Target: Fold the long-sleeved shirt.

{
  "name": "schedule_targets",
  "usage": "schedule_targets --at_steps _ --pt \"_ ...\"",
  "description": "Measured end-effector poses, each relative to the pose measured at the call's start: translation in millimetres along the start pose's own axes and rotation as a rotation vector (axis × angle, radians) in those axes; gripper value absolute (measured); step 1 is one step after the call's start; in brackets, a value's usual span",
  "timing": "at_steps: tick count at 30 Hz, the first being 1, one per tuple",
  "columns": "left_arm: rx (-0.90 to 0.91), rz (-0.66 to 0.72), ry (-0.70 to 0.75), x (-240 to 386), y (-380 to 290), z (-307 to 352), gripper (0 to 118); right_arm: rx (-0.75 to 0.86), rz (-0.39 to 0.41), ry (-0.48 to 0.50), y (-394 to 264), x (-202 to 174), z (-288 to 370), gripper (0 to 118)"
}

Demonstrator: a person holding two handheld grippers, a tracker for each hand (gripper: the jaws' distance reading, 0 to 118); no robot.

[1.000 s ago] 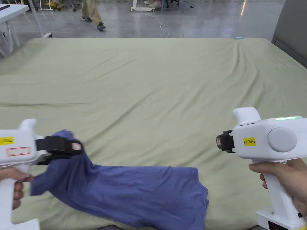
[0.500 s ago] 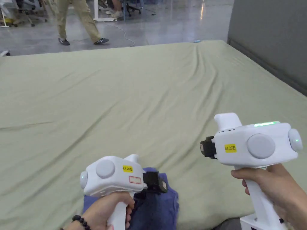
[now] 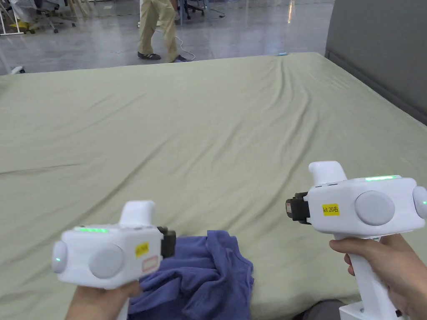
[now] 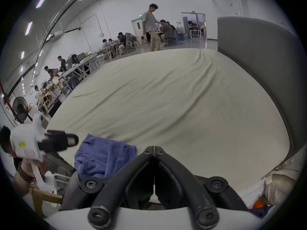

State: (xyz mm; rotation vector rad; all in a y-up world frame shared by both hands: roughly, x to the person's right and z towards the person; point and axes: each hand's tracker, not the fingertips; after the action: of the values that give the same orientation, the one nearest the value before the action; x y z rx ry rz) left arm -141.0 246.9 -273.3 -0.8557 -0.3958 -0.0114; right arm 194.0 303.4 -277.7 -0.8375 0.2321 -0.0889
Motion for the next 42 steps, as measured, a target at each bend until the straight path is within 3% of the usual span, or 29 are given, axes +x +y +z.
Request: schedule_targets --at_steps 5,10,14,16,19,22,27,31,34,35,37,38,39,40,41,42 --pt "-0.007 -0.178 -0.039 44.7 -25.6 -42.3 0 -0.004 -0.002 0.013 -3.1 -1.4 -2.7 0" --pt "-0.113 -0.13 -0.164 88.3 -27.1 -84.3 0 -0.006 -0.019 0.0 -8.9 9.2 -0.8 0" --pt "-0.142 -0.218 -0.095 123.1 -32.2 -113.4 0 -0.007 -0.052 -0.018 -12.9 20.7 2.7 0" --pt "-0.14 -0.219 -0.138 124.0 -22.3 -106.8 0 -0.005 -0.062 -0.022 -14.2 24.5 4.8 0" --pt "-0.119 -0.116 -0.254 108.0 -4.8 -76.7 0 -0.012 -0.093 0.018 -14.9 25.8 2.6 0" --pt "-0.03 -0.053 -0.27 77.7 7.7 -35.9 0 0.0 -0.103 0.102 -16.0 12.5 -6.3 0" --pt "0.058 0.243 -0.299 -13.6 15.9 8.5 0 -0.101 -0.131 0.316 -19.7 -33.3 -48.0 0" --pt "0.055 0.385 -0.279 -75.8 -3.0 15.7 0 -0.232 -0.239 0.489 -33.6 -64.0 -92.9 0" --pt "0.017 0.503 -0.255 -110.5 -22.6 13.5 0 -0.324 -0.305 0.536 -48.8 -70.4 -119.3 0" --pt "-0.002 0.548 -0.273 -113.8 -29.2 12.6 6 -0.344 -0.321 0.524 -54.5 -68.0 -125.4 0" --pt "-0.022 0.615 -0.319 -129.0 -41.7 8.7 47 -0.383 -0.317 0.449 -66.2 -55.5 -133.1 0" --pt "-0.039 0.638 -0.33 -134.8 -47.1 5.4 58 -0.399 -0.292 0.386 -73.8 -47.6 -135.7 0" --pt "-0.042 0.637 -0.324 -134.5 -50.6 2.7 58 -0.407 -0.236 0.3 -80.0 -40.0 -137.9 0" --pt "-0.049 0.64 -0.322 -136.3 -54.0 -0.9 97 -0.4 -0.197 0.259 -86.2 -30.8 -140.0 0" --pt "-0.05 0.647 -0.321 -138.5 -58.1 -4.5 109 -0.353 -0.277 0.43 -91.4 -16.0 -140.5 0" --pt "-0.04 0.663 -0.336 -141.0 -61.3 -9.0 110 -0.371 -0.384 0.473 -95.5 -5.4 -139.1 0"
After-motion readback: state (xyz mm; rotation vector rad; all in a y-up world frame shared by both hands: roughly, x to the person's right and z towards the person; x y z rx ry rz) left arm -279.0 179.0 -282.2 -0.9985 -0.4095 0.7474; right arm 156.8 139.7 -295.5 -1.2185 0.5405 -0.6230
